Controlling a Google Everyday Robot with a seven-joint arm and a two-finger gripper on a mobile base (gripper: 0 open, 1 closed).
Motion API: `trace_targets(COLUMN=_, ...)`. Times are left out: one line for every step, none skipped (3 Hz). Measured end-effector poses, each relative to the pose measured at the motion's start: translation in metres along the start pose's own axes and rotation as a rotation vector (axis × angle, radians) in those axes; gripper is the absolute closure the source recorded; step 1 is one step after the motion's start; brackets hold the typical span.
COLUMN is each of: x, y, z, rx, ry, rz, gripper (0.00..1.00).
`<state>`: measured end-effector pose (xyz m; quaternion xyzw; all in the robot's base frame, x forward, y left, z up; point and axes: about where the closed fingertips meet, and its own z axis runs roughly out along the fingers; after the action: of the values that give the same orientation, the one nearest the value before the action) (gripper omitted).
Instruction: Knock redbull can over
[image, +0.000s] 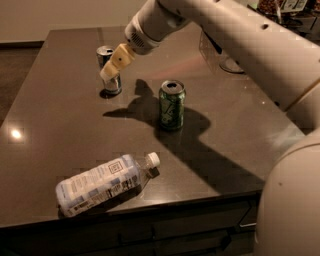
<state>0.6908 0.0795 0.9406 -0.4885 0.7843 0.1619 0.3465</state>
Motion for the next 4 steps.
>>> trace_targets(x=-0.013, y=0.012, z=0.026, rx=-0.036, ry=-0.017, rz=-0.001, gripper=0.00)
trace_targets(x=-0.022, y=0.021, z=0.044, rx=-0.063, ry=-0.014, rz=-0.011, gripper=0.06)
trace_targets(x=-0.028, y=0.024, z=0.055, rx=-0.089, ry=-0.014, rz=-0.018, gripper=0.22)
trace_targets(x=-0.030, y=0.025, z=0.056, rx=-0.106, ry=-0.020, rz=-0.023, gripper=0.45)
